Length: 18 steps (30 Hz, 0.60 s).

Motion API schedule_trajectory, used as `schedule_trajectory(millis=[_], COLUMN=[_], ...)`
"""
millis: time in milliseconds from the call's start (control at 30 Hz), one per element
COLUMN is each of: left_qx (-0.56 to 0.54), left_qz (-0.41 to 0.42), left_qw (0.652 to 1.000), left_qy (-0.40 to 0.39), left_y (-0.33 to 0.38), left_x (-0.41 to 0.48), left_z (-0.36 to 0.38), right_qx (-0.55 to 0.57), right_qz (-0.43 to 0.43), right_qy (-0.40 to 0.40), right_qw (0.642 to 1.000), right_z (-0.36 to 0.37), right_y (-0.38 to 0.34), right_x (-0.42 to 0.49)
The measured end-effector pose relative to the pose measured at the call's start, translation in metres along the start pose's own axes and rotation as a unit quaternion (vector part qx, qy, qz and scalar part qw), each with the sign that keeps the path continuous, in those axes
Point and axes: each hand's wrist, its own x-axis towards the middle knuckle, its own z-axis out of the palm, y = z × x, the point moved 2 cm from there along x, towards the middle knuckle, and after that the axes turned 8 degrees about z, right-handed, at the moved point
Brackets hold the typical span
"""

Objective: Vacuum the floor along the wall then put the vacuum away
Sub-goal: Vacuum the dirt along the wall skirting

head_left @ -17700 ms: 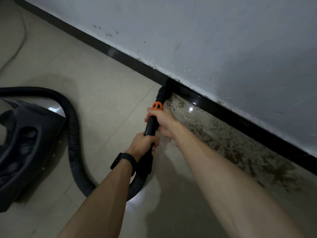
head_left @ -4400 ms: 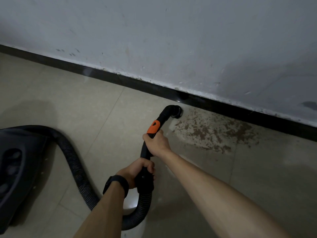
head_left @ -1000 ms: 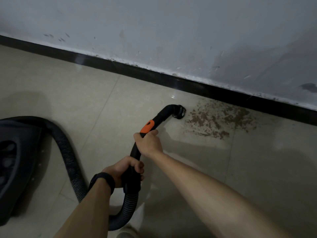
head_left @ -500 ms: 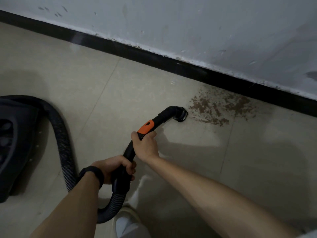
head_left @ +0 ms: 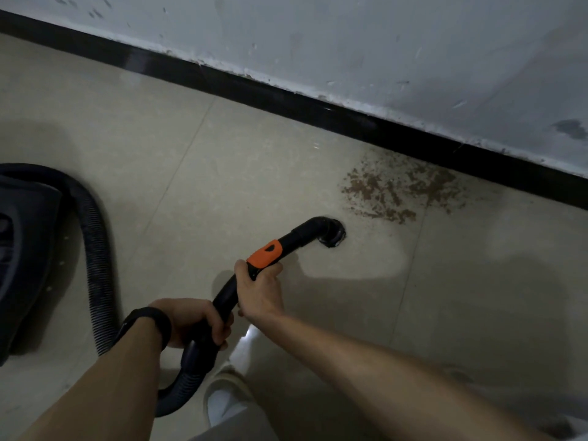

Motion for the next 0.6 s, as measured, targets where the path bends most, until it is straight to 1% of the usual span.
schedule_trajectory(millis=[167,333,600], left_qx=[0.059,0.130,0.215], left_qz=[-0.012,-0.036,-0.047], left_qw=[0.998,0.990,0.975], left_qy=[-0.010,-0.046,-0.036], left_y=[0.016,0.026,0.042], left_x=[0.012,0.032,0.057], left_z=[0.015,0.034,0.061], right_qx=[0.012,0.017,0.044], right_qz=[0.002,0.001,0.020], right_qy=[0.040,0.089,0.148], right_qw=[0.999,0.996,0.988], right_z=[-0.022,-0.050,-0.084], right_y=[0.003,0.014,0.021], right_x=[0.000,-0.002,0.003])
